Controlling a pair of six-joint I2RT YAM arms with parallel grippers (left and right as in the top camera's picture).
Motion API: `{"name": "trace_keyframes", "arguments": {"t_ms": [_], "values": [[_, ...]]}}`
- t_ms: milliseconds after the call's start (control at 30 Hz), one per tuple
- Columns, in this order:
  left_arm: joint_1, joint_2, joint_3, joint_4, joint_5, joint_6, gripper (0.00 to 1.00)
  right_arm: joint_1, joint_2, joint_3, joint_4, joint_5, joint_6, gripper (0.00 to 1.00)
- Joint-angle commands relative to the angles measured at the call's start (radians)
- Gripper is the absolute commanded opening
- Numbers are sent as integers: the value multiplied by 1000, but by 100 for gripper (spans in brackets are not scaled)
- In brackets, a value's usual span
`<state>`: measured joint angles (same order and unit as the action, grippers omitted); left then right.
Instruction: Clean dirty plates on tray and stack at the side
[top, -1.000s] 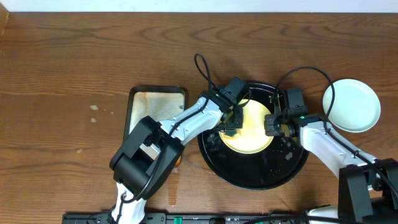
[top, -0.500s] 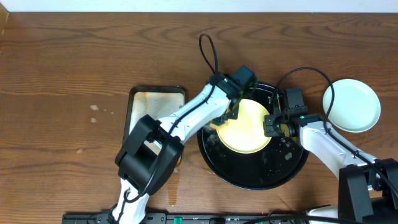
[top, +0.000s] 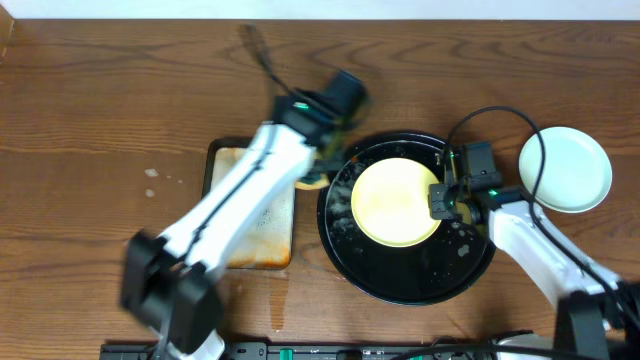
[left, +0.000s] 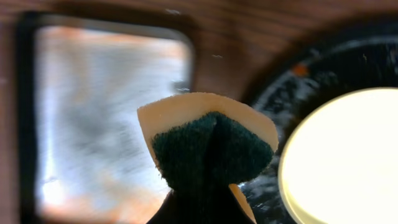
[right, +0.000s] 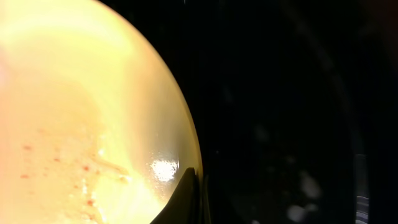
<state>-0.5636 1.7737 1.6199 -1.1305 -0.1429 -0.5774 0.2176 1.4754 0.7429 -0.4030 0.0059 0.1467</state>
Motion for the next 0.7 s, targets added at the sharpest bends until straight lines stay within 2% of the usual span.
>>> {"name": "trace_keyframes", "arguments": {"t_ms": [0,267,400,667], "values": [[92,-90,18,-68,-27,4,8,19,-101,-3,-4,63,-32,1],[267,-158,-104,-116,-30,45,8,186,-278,-3,-35,431,-33,1],[307,-158,-214,-76,-31,54,8,322,-349,-3,-58,636,-42,1],[344,-158,-364,49,35,98,8,595,-398,-3,-47,992,-188,1]]}}
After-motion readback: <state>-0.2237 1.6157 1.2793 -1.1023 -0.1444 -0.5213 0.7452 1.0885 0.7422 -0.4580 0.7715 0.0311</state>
